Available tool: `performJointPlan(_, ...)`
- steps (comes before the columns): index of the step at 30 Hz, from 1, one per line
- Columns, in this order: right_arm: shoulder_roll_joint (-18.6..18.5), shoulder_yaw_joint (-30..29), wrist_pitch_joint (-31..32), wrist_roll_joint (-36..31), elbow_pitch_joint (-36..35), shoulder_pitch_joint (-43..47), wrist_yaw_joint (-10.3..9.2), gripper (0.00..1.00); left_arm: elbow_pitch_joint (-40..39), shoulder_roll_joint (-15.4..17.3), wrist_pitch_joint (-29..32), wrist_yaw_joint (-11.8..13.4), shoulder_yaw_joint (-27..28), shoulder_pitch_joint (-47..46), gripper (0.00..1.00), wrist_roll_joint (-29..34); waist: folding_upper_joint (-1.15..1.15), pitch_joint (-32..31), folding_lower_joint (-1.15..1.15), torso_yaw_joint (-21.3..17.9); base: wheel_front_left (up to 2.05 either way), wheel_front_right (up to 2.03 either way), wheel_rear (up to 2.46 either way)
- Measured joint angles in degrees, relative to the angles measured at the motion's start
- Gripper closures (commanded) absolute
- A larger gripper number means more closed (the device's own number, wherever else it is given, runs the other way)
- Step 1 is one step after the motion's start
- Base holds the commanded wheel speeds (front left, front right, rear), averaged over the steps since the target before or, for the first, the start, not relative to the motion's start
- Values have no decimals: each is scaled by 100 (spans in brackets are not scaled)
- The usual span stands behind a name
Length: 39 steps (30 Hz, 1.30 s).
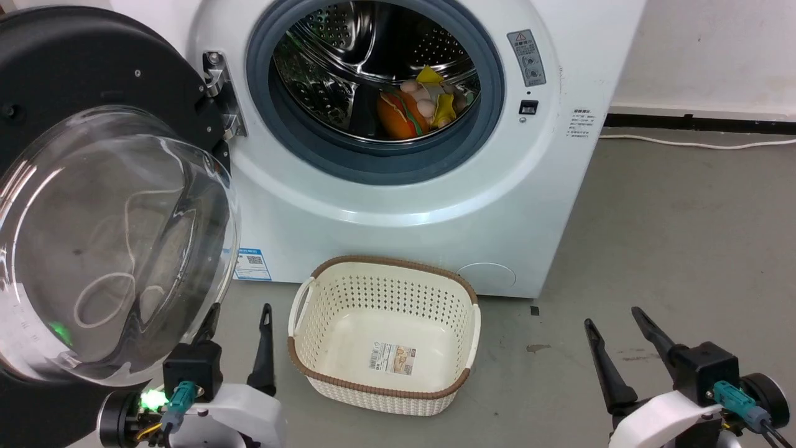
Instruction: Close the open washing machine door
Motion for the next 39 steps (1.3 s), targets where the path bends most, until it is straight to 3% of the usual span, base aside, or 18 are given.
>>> performJointPlan(9, 0, -62, -108, 51, -9, 3, 0, 0, 13, 0, -105, 3, -88, -2, 0, -3, 0, -7, 0, 76, 0, 0, 0)
performJointPlan(39, 0, 328, -508, 92, -79, 69, 1, 0, -24, 1, -510, 35, -213, 1, 0, -103, 0, -8, 0, 1097, 0, 0, 0)
